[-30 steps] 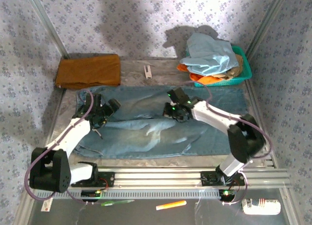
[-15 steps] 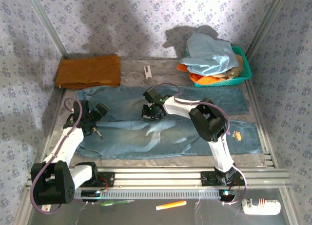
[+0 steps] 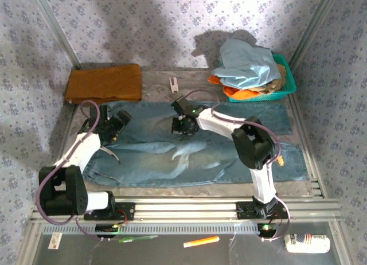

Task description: Fold and stack the trousers

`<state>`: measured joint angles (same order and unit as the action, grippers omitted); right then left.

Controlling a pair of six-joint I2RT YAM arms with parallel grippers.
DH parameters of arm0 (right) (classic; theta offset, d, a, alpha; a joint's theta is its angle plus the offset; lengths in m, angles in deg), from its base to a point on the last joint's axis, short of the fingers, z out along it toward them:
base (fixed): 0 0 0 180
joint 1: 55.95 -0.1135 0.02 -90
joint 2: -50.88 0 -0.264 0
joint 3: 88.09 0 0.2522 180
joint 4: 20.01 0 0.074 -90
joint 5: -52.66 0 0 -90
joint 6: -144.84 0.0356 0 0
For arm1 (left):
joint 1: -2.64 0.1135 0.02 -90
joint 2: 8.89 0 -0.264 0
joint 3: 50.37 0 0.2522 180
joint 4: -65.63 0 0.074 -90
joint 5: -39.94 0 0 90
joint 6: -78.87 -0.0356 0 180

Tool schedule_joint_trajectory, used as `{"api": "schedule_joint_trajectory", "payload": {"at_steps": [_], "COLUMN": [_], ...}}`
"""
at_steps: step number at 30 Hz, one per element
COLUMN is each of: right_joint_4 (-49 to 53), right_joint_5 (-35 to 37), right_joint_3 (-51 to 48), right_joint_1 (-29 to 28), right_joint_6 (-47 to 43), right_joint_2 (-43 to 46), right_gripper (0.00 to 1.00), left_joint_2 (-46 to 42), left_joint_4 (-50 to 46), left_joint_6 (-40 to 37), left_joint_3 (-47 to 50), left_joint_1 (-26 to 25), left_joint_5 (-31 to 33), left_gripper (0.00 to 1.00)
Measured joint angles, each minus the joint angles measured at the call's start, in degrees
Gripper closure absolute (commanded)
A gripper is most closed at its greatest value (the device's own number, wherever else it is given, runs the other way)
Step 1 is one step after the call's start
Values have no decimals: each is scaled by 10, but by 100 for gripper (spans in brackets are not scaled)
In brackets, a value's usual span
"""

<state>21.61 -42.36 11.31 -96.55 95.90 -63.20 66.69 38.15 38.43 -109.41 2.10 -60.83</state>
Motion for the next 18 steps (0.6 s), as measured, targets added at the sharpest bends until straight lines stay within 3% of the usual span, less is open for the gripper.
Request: {"api": "schedule_joint_trajectory", "payload": {"at_steps": [4,9,18], "right_joint_4": [2,3,0], "right_joint_5": [31,56,88], "right_joint_3": [0,-2,-47], "right_joint_1": [67,148,190], "right_joint_6": [-15,-29,-44], "right_joint_2": [28,-2,-29], "right_gripper": [100,100,100], "left_joint_2": [53,148,221], "left_joint_4": [27,83,167], "left_joint_6": [6,10,10], "left_joint_3": [-39,-57,-56], "left_joint_1": [-9,-12,3], "left_joint_5": [3,20,14], "left_gripper": [1,2,2]}}
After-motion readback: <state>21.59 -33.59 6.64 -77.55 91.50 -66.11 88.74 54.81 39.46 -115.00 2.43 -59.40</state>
